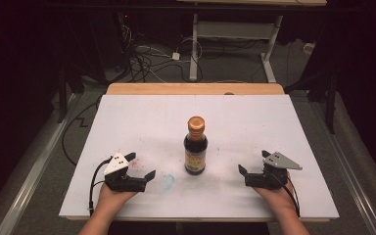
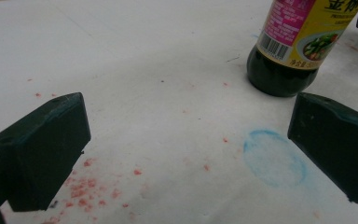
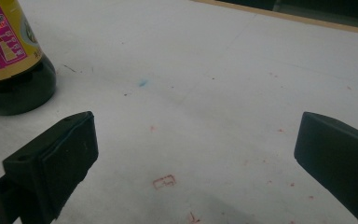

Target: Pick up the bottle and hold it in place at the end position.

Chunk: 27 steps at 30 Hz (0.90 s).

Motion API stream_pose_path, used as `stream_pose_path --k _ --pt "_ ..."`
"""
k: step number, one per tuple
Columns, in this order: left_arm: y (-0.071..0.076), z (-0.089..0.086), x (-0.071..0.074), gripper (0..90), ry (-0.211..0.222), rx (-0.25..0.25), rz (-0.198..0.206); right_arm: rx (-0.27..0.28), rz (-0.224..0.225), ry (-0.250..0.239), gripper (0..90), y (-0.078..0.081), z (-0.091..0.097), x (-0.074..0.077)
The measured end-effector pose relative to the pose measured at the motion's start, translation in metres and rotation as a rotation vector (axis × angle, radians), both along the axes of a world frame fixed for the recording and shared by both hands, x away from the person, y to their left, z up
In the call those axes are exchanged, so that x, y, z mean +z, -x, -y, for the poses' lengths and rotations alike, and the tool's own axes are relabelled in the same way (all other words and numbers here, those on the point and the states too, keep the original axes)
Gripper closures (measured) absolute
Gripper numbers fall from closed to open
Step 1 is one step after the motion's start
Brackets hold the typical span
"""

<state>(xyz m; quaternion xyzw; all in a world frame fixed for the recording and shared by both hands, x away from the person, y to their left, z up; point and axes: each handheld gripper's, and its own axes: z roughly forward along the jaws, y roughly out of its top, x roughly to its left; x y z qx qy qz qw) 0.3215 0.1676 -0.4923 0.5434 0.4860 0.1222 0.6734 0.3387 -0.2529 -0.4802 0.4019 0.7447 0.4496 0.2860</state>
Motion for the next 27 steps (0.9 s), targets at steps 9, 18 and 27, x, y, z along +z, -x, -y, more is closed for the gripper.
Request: stream_pose_path --k 9,18,27 --pt "0.0017 0.0015 -0.0008 0.0 -0.015 -0.012 0.011 0.000 0.004 -0.007 0.3 0.0000 0.0011 0.0000" --pt "0.0031 0.0004 -0.0005 0.0 -0.001 -0.010 0.025 -0.002 -0.007 -0.011 0.3 -0.0010 0.0014 0.0000" --pt "0.0041 0.0053 0.0005 0.0 -0.026 -0.035 0.005 0.005 0.000 -0.021 0.3 -0.0006 0.0024 0.0016"
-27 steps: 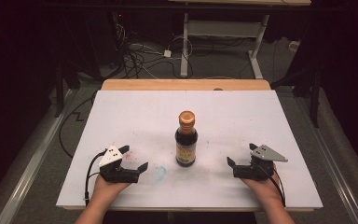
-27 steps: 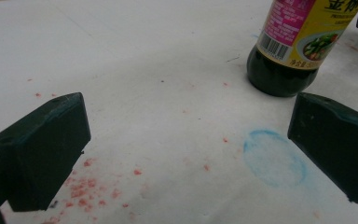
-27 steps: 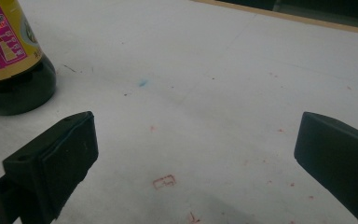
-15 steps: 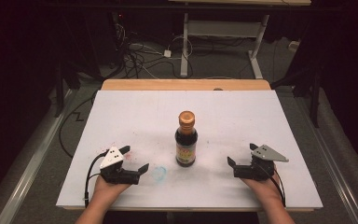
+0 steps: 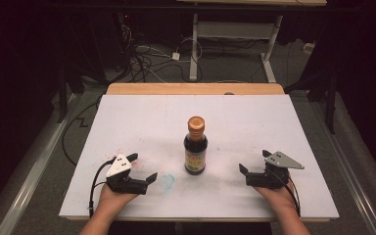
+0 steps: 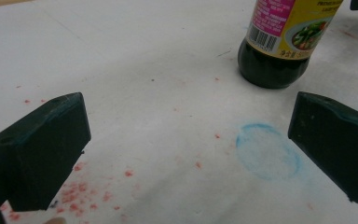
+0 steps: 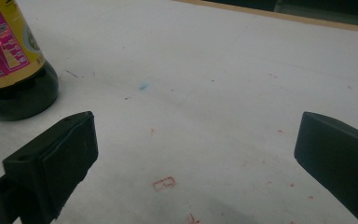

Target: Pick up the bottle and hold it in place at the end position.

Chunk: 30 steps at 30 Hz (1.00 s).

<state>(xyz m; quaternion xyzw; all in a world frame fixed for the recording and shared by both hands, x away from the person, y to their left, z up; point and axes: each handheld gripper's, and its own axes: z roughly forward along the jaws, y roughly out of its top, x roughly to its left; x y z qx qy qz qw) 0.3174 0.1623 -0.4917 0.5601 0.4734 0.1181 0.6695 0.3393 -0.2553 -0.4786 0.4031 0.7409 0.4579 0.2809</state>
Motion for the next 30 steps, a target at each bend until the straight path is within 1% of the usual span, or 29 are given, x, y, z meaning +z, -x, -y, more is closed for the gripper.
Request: stream_pose_path --k 1,2,3,4,6,7,8,9,10,11,13,14,16,18,19,22,23,24,25,26,27,28,29,30 --pt "0.000 0.000 0.000 0.0 0.000 0.000 0.000 0.000 0.000 0.000 0.3 0.000 0.000 0.000" --pt "0.000 0.000 0.002 0.0 0.014 -0.002 -0.006 -0.004 0.012 0.004 0.3 0.001 0.000 0.002" --pt "0.001 0.001 0.003 0.0 0.030 0.000 -0.009 -0.006 0.019 -0.004 0.3 0.001 0.001 0.004" --pt "0.002 0.002 0.005 0.0 0.034 0.000 -0.003 -0.007 0.025 -0.014 0.3 0.002 0.002 0.006" --pt "0.004 0.005 0.009 0.0 0.038 -0.002 0.008 -0.008 0.030 -0.017 0.3 0.003 0.003 0.008" --pt "0.005 0.006 0.010 0.0 0.039 -0.005 0.011 -0.008 0.040 -0.021 0.3 0.005 0.005 0.010" --pt "0.006 0.007 0.012 0.0 0.046 -0.006 0.013 -0.008 0.040 -0.021 0.3 0.005 0.005 0.010" --pt "0.006 0.009 0.013 0.0 0.051 -0.009 0.007 -0.015 0.039 -0.032 0.3 0.006 0.006 0.011" --pt "0.007 0.011 0.014 0.0 0.050 -0.017 0.006 -0.013 0.040 -0.034 0.3 0.007 0.007 0.012" --pt "0.008 0.014 0.015 0.0 0.045 -0.020 0.007 -0.013 0.040 -0.034 0.3 0.007 0.007 0.012" --pt "0.010 0.022 0.018 0.0 0.056 -0.033 0.003 -0.011 0.042 -0.029 0.3 0.007 0.007 0.012" --pt "0.010 0.022 0.018 0.0 0.056 -0.033 0.003 -0.013 0.039 -0.027 0.3 0.007 0.007 0.012" --pt "0.011 0.028 0.021 0.0 0.057 -0.038 0.002 -0.009 0.042 -0.021 0.3 0.007 0.007 0.011" --pt "0.013 0.034 0.023 0.0 0.063 -0.054 -0.002 -0.014 0.034 -0.022 0.3 0.007 0.007 0.011" --pt "0.014 0.042 0.025 0.0 0.053 -0.067 -0.002 -0.016 0.032 -0.023 0.3 0.007 0.008 0.010" --pt "0.016 0.054 0.030 0.2 0.050 -0.093 0.002 -0.016 0.034 -0.021 0.3 0.008 0.009 0.010" --pt "0.016 0.054 0.030 0.3 0.050 -0.093 0.002 -0.016 0.034 -0.021 0.3 0.008 0.009 0.010" --pt "0.016 0.059 0.031 0.3 0.045 -0.101 0.004 -0.018 0.030 -0.023 0.3 0.008 0.008 0.010" --pt "0.014 0.068 0.034 0.6 0.051 -0.112 0.003 -0.020 0.030 -0.020 0.3 0.008 0.009 0.010" --pt "0.014 0.068 0.034 1.7 0.051 -0.112 0.003 -0.020 0.030 -0.020 0.3 0.008 0.009 0.010" --pt "0.013 0.073 0.036 2.2 0.062 -0.117 -0.002 -0.018 0.030 -0.021 0.3 0.008 0.009 0.010" --pt "0.010 0.083 0.037 2.4 0.062 -0.127 -0.002 -0.018 0.028 -0.021 0.3 0.008 0.009 0.009" --pt "0.010 0.083 0.037 2.7 0.062 -0.127 -0.002 -0.018 0.028 -0.021 0.3 0.008 0.009 0.009" --pt "0.009 0.089 0.038 2.7 0.055 -0.134 0.002 -0.019 0.026 -0.022 0.3 0.008 0.009 0.009"
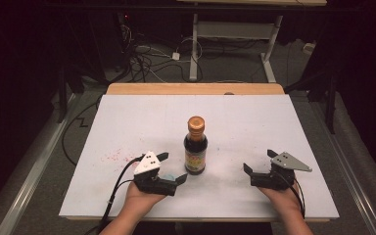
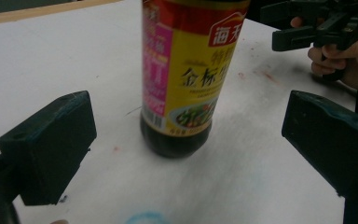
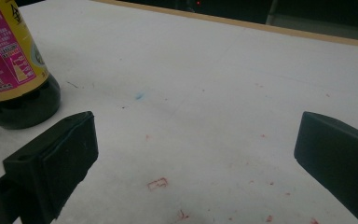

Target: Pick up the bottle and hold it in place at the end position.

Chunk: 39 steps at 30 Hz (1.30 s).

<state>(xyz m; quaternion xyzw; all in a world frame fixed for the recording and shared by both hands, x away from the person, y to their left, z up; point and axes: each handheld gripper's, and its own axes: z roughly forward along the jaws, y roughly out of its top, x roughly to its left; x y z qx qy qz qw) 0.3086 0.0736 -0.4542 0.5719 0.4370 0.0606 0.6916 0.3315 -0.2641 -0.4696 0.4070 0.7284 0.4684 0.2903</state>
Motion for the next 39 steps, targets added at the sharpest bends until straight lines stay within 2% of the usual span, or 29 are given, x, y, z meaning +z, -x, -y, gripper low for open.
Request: stream_pose_path --k 4,6,10,13,20,21,22,25,28,29,32,33,34,36,37,38,39 --pt "-0.009 0.016 0.000 6.1 -0.011 -0.007 0.015 -0.006 0.001 -0.005 0.3 0.000 0.001 0.000" --pt "-0.015 0.023 0.000 14.5 0.001 -0.006 0.014 -0.004 0.002 0.001 0.3 -0.001 0.002 -0.001" --pt "-0.020 0.030 0.002 14.9 0.018 0.001 0.007 -0.005 0.000 0.000 0.4 -0.001 0.002 -0.001" --pt "-0.026 0.036 0.004 14.7 0.000 0.018 0.009 -0.009 0.001 -0.001 0.5 -0.001 0.002 -0.001" --pt "-0.033 0.042 0.005 15.3 -0.007 0.029 0.007 -0.011 0.003 0.001 0.5 -0.001 0.002 -0.001" --pt "-0.034 0.051 0.009 17.3 0.109 0.078 -0.014 -0.010 0.002 0.001 0.5 -0.001 0.002 -0.001" --pt "-0.034 0.051 0.010 19.2 0.114 0.077 -0.012 -0.012 0.002 0.001 0.6 -0.001 0.002 -0.001" --pt "-0.036 0.052 0.011 24.5 0.104 0.076 -0.007 -0.012 0.002 0.001 0.6 -0.001 0.002 -0.001" --pt "-0.038 0.052 0.011 25.8 0.095 0.072 -0.001 -0.013 0.004 0.002 0.6 -0.001 0.002 -0.001" --pt "-0.038 0.045 0.007 26.6 -0.017 0.033 0.026 -0.014 0.001 0.001 0.6 -0.001 0.002 -0.001" --pt "-0.038 0.045 0.007 27.6 -0.023 0.029 0.031 -0.013 0.002 0.000 0.7 -0.001 0.002 -0.001" --pt "-0.037 0.053 0.011 27.7 0.096 0.073 0.008 -0.013 0.002 0.000 0.7 -0.001 0.002 -0.001" --pt "-0.038 0.043 0.007 27.9 -0.030 0.014 0.035 -0.012 0.003 0.003 0.7 -0.001 0.002 -0.001" --pt "-0.038 0.043 0.007 28.0 -0.031 0.022 0.028 -0.012 0.003 0.002 0.7 -0.001 0.002 -0.001" --pt "-0.039 0.041 0.007 28.1 -0.029 -0.014 0.041 -0.012 0.003 0.002 0.7 -0.001 0.003 -0.001" --pt "-0.039 0.041 0.007 28.1 -0.029 -0.014 0.041 -0.012 0.004 0.001 0.7 -0.001 0.003 -0.001" --pt "-0.039 0.046 0.010 28.1 0.067 -0.005 0.020 -0.012 0.005 0.002 0.7 -0.001 0.003 -0.001"
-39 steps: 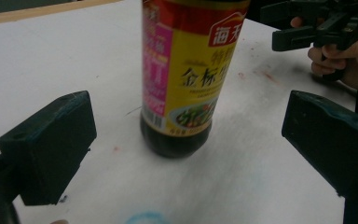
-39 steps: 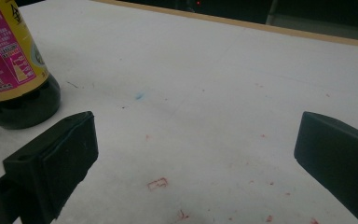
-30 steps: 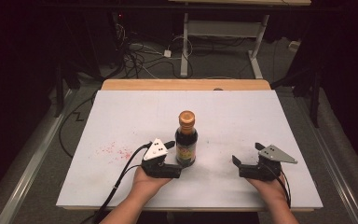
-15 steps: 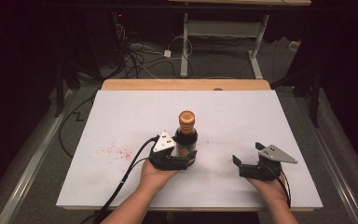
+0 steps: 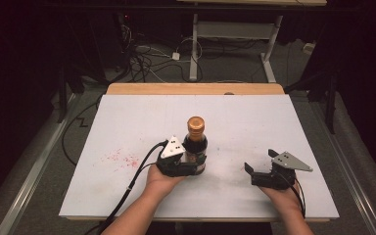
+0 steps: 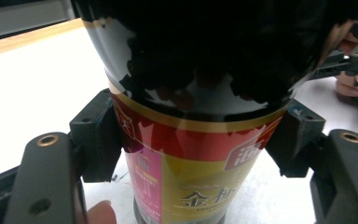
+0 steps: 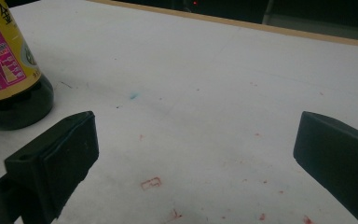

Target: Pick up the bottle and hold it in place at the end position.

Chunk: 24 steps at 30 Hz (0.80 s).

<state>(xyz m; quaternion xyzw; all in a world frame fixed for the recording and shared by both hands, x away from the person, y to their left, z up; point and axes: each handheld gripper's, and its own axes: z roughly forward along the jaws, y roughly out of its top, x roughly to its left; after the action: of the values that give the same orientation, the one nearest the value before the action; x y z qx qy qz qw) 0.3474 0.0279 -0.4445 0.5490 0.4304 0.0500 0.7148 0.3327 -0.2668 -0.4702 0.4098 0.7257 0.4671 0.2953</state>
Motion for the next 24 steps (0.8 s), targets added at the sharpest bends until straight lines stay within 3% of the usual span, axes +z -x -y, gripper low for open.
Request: stream_pose_path --k 1,2,3,8,9,13,14,24 --pt "-0.001 -0.008 -0.003 28.1 -0.096 -0.045 0.028 0.000 0.000 0.000 0.7 0.000 0.000 0.000" --pt "-0.001 -0.009 -0.003 28.1 -0.096 -0.057 0.030 0.000 -0.001 -0.001 0.7 0.000 0.000 0.000" --pt "-0.002 -0.013 -0.004 28.1 -0.146 -0.095 0.048 -0.001 0.000 0.000 0.7 0.000 0.001 0.000" --pt "-0.004 -0.015 -0.003 28.3 -0.145 -0.110 0.048 -0.002 0.001 -0.003 0.8 0.000 0.001 0.000" --pt "-0.003 -0.010 -0.002 28.3 -0.085 -0.062 0.020 -0.005 -0.001 -0.004 0.8 0.001 0.001 0.000" --pt "-0.003 -0.011 -0.002 28.6 -0.096 -0.082 0.034 -0.009 0.001 -0.001 1.1 0.001 0.002 0.000" --pt "-0.003 -0.005 0.000 28.6 -0.012 -0.057 0.020 -0.011 0.001 -0.002 1.2 0.001 0.003 0.000" --pt "-0.010 -0.007 0.002 28.9 0.004 -0.022 0.019 -0.011 0.008 -0.005 1.2 0.002 0.004 0.001"
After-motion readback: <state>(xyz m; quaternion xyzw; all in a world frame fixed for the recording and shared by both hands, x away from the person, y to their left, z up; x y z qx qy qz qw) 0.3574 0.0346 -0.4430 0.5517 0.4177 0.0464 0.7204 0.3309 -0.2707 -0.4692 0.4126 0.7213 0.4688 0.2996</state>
